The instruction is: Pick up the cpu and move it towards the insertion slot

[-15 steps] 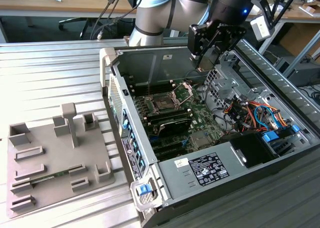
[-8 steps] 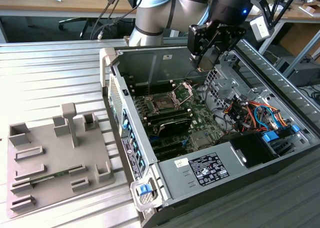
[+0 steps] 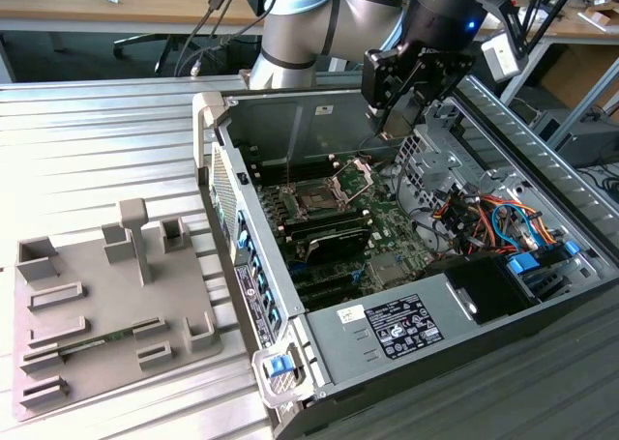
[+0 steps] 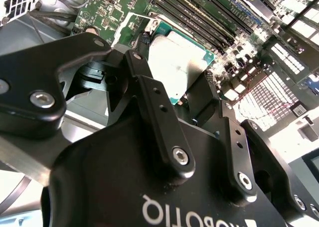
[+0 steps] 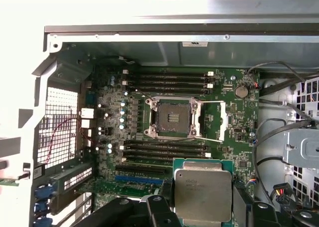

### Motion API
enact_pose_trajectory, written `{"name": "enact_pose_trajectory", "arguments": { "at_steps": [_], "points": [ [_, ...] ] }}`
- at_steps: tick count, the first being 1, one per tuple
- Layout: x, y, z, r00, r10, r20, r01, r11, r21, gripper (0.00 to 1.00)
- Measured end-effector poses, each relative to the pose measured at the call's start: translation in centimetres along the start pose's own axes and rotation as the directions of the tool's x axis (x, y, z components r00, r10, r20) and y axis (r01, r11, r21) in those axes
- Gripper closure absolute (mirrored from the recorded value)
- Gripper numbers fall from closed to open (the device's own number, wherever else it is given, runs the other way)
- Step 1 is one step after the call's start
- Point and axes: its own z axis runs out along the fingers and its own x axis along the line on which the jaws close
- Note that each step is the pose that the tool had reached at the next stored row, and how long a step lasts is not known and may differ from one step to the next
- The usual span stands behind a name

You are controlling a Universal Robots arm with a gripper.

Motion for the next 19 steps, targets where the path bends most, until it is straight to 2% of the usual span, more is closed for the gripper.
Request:
{"name": "enact_pose_trajectory", "arguments": {
  "at_steps": [15,17,18,19],
  "points": [
    [0.00,0.04,0.27,1.0000,0.000,0.0000,0.000,1.0000,0.0001,0.45],
    [-0.01,0.12,0.53,1.0000,0.000,0.0000,0.000,1.0000,0.0000,0.45],
    [-0.03,0.47,0.80,1.0000,0.000,0.0001,0.000,1.0000,-0.0001,0.45],
    [-0.03,0.51,0.98,1.0000,0.000,0.0000,0.000,1.0000,0.0001,0.45]
  ]
}}
